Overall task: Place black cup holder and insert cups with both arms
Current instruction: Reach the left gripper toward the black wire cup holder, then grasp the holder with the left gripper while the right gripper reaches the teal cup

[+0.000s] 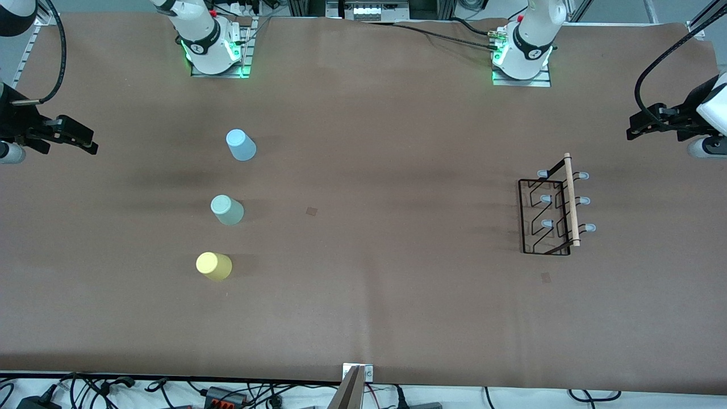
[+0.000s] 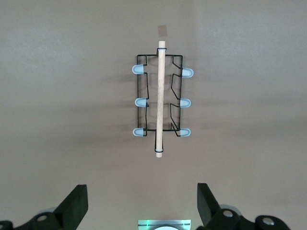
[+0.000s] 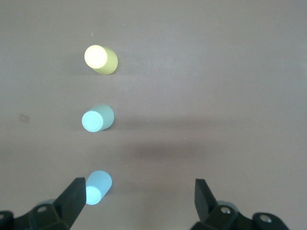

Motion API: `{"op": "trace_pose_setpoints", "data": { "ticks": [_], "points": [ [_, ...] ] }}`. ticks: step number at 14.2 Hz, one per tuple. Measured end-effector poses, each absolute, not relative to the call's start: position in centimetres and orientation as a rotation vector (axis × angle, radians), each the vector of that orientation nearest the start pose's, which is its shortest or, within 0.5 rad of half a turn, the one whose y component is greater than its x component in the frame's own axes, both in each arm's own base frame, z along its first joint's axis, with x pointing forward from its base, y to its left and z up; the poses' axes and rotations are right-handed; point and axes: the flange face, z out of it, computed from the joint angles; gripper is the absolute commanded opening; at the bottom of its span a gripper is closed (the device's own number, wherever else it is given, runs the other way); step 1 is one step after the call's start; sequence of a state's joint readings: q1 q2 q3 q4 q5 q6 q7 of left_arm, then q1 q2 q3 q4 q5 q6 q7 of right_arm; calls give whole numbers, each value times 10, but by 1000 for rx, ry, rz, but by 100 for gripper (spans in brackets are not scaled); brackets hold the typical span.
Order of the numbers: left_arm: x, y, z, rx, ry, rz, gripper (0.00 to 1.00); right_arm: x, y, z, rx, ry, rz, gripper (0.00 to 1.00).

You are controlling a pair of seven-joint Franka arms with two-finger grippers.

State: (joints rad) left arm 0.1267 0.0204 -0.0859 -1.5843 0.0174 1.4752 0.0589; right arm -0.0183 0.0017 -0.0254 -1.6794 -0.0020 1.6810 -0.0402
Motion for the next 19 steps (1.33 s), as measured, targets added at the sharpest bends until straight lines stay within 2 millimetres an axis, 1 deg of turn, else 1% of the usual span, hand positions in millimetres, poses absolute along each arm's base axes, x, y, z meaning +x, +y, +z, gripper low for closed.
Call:
{"op": "trace_pose_setpoints", "data": {
  "ticks": [7,8,9,10,11,13,14,15,16,17,19],
  "points": [
    [549,24,599,-3126,31,201,100,561,-25,582,-3144,5,0,100],
    [552,24,596,-3126,31,190,100,561,-25,582,-3144,5,0,100],
    [556,26,587,-3128,29,179,100,561,-25,582,-3144,5,0,100],
    [563,29,570,-3129,23,163,100,561,-25,582,-3144,5,1,100],
    [572,32,546,-3131,18,133,100,561,-25,582,-3144,5,2,100],
    [583,33,483,-3134,20,77,100,561,-24,581,-3143,4,10,100],
    [585,33,451,-3137,22,78,97,561,-24,581,-3143,3,10,100],
    [584,32,425,-3139,25,99,95,561,-23,580,-3143,0,12,100],
    [583,31,406,-3140,30,119,93,563,-19,576,-3143,-10,21,100],
    [582,28,392,-3142,37,126,90,567,-14,568,-3141,-24,40,100],
    [580,25,375,-3143,46,110,88,578,1,542,-3136,-58,106,100]
  ]
}}
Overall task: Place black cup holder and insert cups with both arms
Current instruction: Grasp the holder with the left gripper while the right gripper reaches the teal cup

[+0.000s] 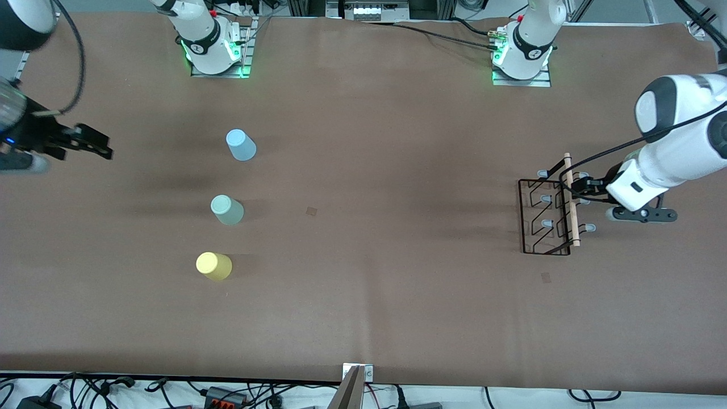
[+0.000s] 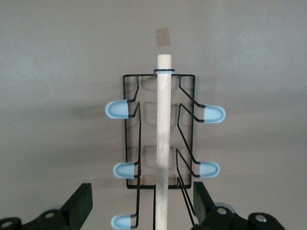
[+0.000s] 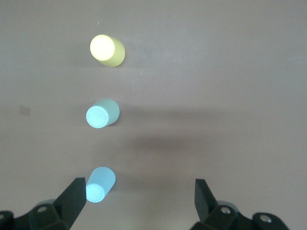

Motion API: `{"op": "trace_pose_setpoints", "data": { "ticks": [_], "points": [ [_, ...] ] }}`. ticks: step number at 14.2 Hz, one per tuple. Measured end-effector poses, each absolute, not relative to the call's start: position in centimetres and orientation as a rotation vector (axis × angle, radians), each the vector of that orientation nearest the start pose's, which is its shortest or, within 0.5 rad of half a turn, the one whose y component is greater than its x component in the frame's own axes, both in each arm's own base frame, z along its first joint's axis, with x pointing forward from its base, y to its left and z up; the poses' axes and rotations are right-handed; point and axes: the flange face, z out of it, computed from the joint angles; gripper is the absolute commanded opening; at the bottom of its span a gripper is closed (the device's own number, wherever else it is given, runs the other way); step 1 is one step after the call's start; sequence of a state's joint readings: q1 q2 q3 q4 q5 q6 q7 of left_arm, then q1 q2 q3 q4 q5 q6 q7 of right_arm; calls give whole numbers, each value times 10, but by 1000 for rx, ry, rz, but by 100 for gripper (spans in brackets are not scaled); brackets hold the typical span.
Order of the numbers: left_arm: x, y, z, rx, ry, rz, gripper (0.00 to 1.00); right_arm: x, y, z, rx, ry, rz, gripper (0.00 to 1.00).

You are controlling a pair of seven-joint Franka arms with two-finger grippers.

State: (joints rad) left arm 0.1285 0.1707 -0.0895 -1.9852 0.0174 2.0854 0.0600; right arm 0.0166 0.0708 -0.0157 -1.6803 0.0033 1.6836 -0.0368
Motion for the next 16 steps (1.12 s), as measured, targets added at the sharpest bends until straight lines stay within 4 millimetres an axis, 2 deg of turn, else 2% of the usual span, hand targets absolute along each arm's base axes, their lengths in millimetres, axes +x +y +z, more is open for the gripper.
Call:
{"op": "trace_pose_setpoints", "data": {
  "ticks": [3,7,12,13,15,16],
  "points": [
    [573,19,353,-3144,57,80,77,595,21,501,-3134,-97,175,100],
    [567,5,343,-3146,48,99,65,606,29,475,-3137,-66,195,100],
    [564,1,337,-3146,41,118,29,613,51,449,-3142,-46,234,100],
    [564,2,337,-3146,41,118,24,614,57,441,-3143,-49,249,100],
    [563,2,336,-3146,40,122,8,618,69,423,-3146,-45,270,100],
    [563,2,336,-3146,40,124,6,620,78,412,-3148,-32,280,100]
  ]
}}
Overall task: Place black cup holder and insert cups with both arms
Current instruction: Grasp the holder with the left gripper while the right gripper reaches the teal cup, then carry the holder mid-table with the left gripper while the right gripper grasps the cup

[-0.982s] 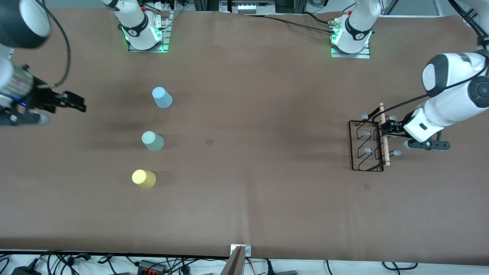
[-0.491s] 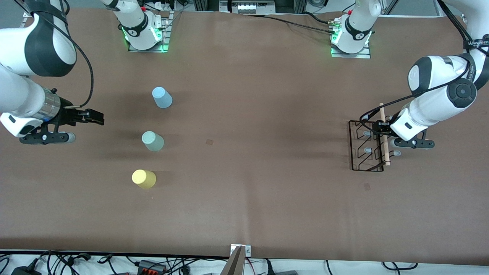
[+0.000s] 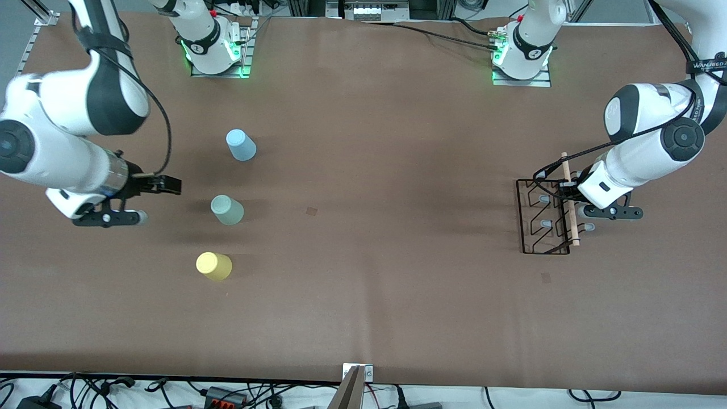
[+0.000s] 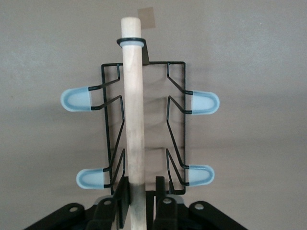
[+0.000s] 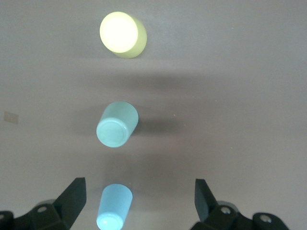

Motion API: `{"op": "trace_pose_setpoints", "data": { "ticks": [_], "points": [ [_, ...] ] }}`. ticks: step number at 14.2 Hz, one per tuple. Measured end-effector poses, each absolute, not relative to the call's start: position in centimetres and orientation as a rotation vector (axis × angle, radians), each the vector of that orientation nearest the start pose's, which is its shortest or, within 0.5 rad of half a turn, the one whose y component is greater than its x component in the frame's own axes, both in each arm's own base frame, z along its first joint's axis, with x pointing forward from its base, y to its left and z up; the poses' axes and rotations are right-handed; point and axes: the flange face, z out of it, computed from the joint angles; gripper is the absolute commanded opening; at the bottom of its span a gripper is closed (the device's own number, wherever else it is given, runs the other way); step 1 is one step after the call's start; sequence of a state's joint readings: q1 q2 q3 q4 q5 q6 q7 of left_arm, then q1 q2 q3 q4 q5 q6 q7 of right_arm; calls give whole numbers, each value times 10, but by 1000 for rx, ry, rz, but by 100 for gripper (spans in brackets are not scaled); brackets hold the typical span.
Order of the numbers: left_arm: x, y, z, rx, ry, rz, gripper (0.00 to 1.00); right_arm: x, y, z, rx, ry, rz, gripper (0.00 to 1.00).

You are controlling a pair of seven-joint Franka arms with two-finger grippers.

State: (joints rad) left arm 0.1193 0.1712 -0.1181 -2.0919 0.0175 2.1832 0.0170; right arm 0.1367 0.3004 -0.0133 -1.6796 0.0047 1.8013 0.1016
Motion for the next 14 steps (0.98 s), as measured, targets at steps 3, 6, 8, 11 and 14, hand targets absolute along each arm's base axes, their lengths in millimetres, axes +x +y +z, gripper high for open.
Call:
{"op": "trace_pose_setpoints", "data": {
  "ticks": [3,6,8,11,14],
  "points": [
    [562,0,335,-3146,47,125,1,626,108,375,-3160,4,298,100],
    [562,-29,344,-3149,43,139,1,629,132,338,-3166,-16,316,100],
    [566,-73,367,-3149,0,164,1,628,141,319,-3170,-29,341,100],
    [565,-174,420,-3170,9,123,1,627,139,291,-3165,-15,376,100],
    [554,-277,438,-3218,15,101,1,619,140,269,-3119,34,434,100]
  ]
}}
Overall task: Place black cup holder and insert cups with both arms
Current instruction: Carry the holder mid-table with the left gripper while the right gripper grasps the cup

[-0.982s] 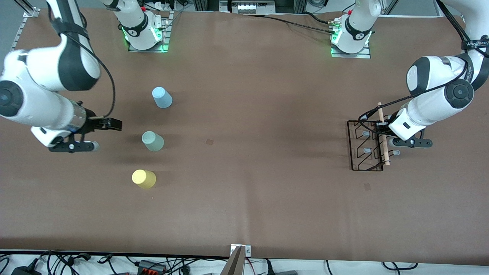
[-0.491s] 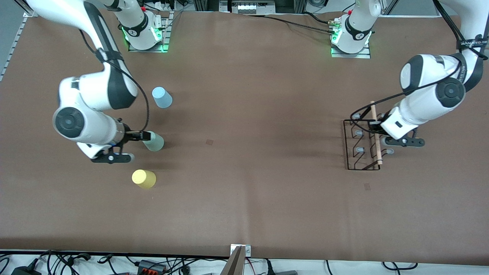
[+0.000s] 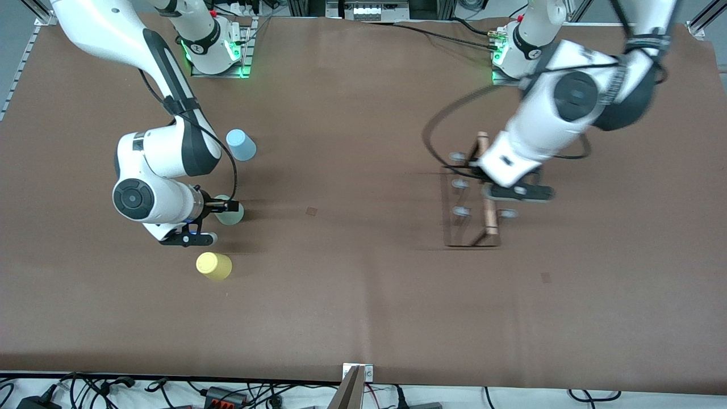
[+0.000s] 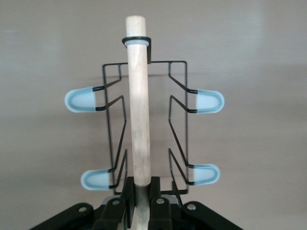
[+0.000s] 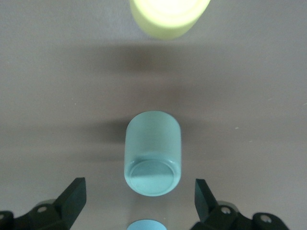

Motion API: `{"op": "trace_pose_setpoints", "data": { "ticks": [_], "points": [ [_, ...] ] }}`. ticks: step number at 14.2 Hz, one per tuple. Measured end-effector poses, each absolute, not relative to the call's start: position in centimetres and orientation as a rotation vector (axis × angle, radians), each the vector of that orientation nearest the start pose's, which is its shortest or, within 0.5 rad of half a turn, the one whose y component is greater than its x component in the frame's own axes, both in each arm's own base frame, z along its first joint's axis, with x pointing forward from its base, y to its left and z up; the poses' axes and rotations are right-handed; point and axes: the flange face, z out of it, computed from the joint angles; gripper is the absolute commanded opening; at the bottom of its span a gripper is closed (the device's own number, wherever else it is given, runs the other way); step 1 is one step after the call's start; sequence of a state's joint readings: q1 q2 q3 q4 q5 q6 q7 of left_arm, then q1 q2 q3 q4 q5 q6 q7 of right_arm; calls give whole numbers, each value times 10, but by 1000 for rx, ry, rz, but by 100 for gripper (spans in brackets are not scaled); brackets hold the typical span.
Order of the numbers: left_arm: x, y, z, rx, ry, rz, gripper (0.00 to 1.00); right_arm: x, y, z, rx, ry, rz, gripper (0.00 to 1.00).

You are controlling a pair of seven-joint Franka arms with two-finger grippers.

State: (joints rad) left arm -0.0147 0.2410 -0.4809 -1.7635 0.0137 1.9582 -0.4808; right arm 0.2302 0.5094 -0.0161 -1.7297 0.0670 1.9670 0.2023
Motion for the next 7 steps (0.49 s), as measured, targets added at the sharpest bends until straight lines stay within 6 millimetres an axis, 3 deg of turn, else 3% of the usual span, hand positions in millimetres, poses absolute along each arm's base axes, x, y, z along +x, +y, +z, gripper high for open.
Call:
{"op": "trace_pose_setpoints", "data": {
  "ticks": [4,7],
  "points": [
    [536,-401,422,-3280,-84,174,1,614,138,256,-3112,46,449,100],
    [545,-454,398,-3353,-83,198,1,615,134,245,-3114,59,454,100]
  ]
}}
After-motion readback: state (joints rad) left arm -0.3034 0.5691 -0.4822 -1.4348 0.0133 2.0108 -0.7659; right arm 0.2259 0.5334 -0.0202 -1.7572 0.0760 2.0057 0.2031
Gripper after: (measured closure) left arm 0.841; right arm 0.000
